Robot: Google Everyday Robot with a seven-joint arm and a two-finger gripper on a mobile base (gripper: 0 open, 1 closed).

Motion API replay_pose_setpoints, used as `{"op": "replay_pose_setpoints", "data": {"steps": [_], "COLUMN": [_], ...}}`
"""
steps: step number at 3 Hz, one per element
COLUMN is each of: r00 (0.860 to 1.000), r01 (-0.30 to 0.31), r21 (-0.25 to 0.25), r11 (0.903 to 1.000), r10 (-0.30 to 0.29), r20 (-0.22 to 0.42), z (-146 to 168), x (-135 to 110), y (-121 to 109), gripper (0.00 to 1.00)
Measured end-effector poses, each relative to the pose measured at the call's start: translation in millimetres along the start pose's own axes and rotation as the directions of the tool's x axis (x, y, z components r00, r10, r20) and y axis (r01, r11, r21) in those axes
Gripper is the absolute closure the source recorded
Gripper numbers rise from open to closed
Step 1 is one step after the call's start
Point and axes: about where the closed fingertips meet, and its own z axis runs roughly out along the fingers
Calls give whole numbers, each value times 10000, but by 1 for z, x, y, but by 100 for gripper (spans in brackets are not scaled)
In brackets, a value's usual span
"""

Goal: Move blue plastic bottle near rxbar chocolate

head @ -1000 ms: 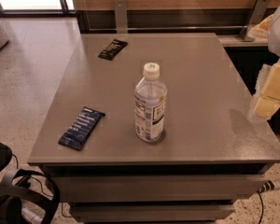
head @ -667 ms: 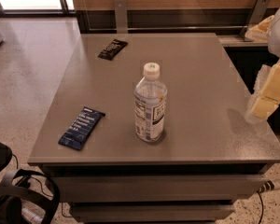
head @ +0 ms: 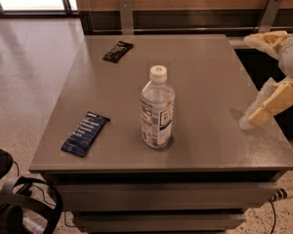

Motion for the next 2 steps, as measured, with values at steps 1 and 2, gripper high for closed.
{"op": "replay_pose_setpoints", "data": {"steps": [1, 2], "r00": [9745, 9187], "r01": [-13, -137], "r21": [-577, -1415], "r11": [9983, 9898], "r10": [143, 684], "r20": [2238, 3889], "z": [27, 49], "x": [-35, -64], "y": [7, 19], "gripper": [0, 0]}}
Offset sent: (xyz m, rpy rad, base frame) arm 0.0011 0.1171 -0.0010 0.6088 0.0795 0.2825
